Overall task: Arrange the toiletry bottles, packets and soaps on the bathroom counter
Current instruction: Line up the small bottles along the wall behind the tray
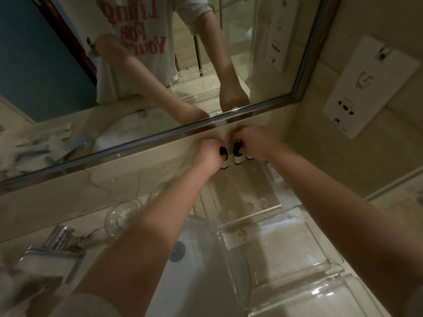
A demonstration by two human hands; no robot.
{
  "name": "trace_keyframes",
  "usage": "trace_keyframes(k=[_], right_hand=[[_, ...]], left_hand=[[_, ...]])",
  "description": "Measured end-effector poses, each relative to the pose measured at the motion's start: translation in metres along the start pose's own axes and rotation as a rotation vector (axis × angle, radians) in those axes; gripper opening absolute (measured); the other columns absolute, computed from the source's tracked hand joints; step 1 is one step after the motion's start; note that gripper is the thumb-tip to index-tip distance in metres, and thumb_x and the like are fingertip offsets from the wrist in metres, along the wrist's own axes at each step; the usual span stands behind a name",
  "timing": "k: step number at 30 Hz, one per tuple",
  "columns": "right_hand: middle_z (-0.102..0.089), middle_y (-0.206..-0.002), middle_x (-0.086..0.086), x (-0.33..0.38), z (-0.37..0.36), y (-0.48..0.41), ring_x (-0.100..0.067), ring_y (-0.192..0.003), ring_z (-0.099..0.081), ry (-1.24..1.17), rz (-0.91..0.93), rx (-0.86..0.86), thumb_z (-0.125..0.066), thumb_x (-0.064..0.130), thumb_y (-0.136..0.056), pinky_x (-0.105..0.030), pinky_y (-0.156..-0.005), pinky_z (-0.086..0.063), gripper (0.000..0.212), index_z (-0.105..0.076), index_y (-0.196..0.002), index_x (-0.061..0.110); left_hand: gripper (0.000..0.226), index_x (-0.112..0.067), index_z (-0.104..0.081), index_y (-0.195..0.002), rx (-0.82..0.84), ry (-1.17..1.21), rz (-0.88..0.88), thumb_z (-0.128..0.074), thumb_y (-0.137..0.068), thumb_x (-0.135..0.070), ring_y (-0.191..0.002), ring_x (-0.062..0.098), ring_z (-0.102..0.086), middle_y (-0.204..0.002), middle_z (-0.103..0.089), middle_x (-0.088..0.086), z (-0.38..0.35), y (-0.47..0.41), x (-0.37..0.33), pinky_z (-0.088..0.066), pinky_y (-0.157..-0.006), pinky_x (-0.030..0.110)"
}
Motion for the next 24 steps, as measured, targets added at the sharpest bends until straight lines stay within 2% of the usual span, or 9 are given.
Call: trace_keyframes(k=[4, 8, 16, 19, 24], right_hand=[[-0.068, -0.101, -0.004, -0.0005, -0.0012, -0.0008, -0.024, -0.088, -0.063, 0.006, -0.001, 0.009, -0.056, 0.016, -0.087, -0.038, -0.077, -0.055, 0.022, -0.067, -0.106, 0.021], [-0.068, -0.102, -0.004, -0.0016, -0.0026, -0.0013, -0.024, -0.090, -0.063, -0.010, -0.005, -0.003, -0.057, 0.014, -0.087, -0.039, -0.079, -0.055, 0.023, -0.066, -0.107, 0.020], [-0.067, -0.100, -0.004, -0.0027, -0.0059, -0.0009, -0.020, -0.085, -0.061, -0.030, -0.009, -0.016, -0.055, 0.015, -0.089, -0.033, -0.077, -0.053, 0.020, -0.066, -0.105, 0.019], [-0.067, -0.100, -0.003, -0.0018, -0.0056, -0.0012, -0.019, -0.084, -0.060, -0.031, -0.011, -0.017, -0.056, 0.016, -0.088, -0.031, -0.075, -0.051, 0.019, -0.065, -0.105, 0.020], [-0.067, -0.100, -0.005, -0.0013, -0.0050, -0.0022, -0.023, -0.087, -0.062, -0.035, -0.016, -0.011, -0.057, 0.014, -0.086, -0.037, -0.077, -0.054, 0.020, -0.065, -0.104, 0.020]], left_hand=[[0.017, -0.001, -0.067, -0.087, -0.003, 0.012, 0.006, -0.053, -0.085, -0.009, -0.089, 0.031, -0.062, -0.093, -0.067, 0.018, -0.0039, -0.0023, 0.0018, -0.044, -0.070, 0.029], [0.016, -0.001, -0.065, -0.081, -0.040, 0.015, 0.003, -0.053, -0.084, -0.010, -0.086, 0.033, -0.062, -0.089, -0.067, 0.019, -0.0078, -0.0015, 0.0015, -0.045, -0.070, 0.031], [0.018, -0.001, -0.067, -0.088, -0.057, 0.031, 0.016, -0.051, -0.087, -0.010, -0.089, 0.033, -0.061, -0.094, -0.067, 0.019, -0.0060, 0.0010, -0.0006, -0.045, -0.072, 0.031], [0.018, -0.001, -0.066, -0.087, -0.048, 0.023, 0.027, -0.051, -0.087, -0.011, -0.089, 0.032, -0.061, -0.093, -0.066, 0.018, -0.0047, 0.0020, -0.0013, -0.040, -0.069, 0.028], [0.019, -0.002, -0.068, -0.093, -0.049, 0.018, 0.031, -0.052, -0.087, -0.011, -0.093, 0.031, -0.061, -0.098, -0.067, 0.017, -0.0032, 0.0033, -0.0015, -0.046, -0.077, 0.031]])
Point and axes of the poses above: each hand's wrist, its own y-axis away from the middle knuckle, its own z-axis out of the back of the hand, x = y × z, the point moved 2 cm from there along -y, towards the middle knuckle
